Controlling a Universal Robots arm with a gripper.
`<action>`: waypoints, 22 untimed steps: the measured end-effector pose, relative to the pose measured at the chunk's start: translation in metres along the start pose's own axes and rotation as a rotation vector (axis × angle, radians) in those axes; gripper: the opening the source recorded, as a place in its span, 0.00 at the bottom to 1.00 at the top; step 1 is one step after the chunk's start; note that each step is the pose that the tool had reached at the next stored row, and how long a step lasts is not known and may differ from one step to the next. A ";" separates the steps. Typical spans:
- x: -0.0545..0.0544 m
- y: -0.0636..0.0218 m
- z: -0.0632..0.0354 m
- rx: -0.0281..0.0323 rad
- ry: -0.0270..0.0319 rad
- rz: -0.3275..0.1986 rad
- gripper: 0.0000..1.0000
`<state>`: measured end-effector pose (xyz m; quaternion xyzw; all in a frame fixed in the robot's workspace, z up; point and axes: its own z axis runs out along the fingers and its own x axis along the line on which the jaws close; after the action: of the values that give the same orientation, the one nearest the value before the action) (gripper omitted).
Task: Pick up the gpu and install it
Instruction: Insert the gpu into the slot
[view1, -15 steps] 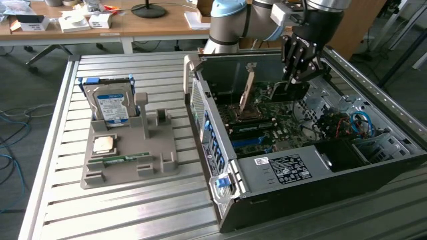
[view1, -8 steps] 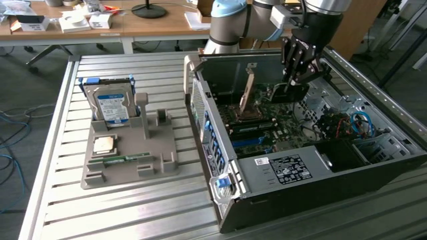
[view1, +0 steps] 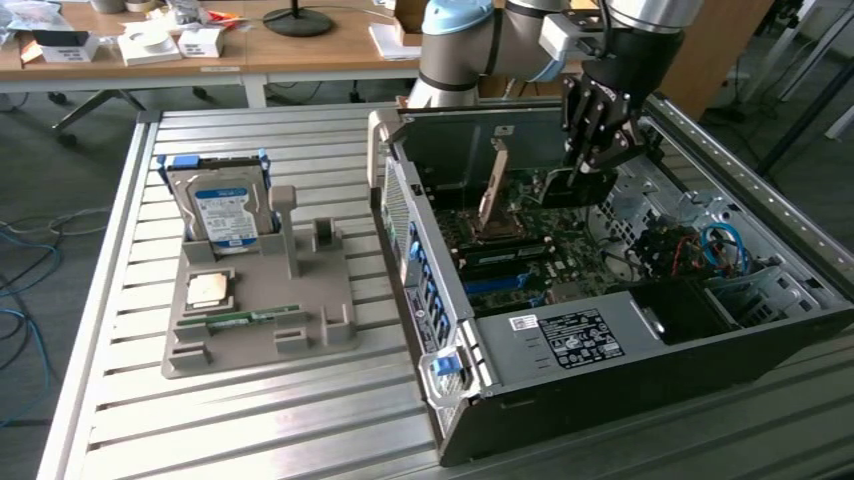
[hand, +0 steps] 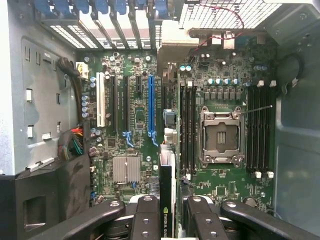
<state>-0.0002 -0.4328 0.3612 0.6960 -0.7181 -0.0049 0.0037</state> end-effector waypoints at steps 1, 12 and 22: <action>0.000 0.0003 0.0000 0.0000 -0.0001 0.000 0.26; 0.000 0.0027 0.0002 0.0001 0.0000 0.000 0.26; 0.001 0.0068 0.0050 0.0026 -0.0001 0.000 0.26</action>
<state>-0.0071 -0.4333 0.3562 0.6960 -0.7180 -0.0040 0.0027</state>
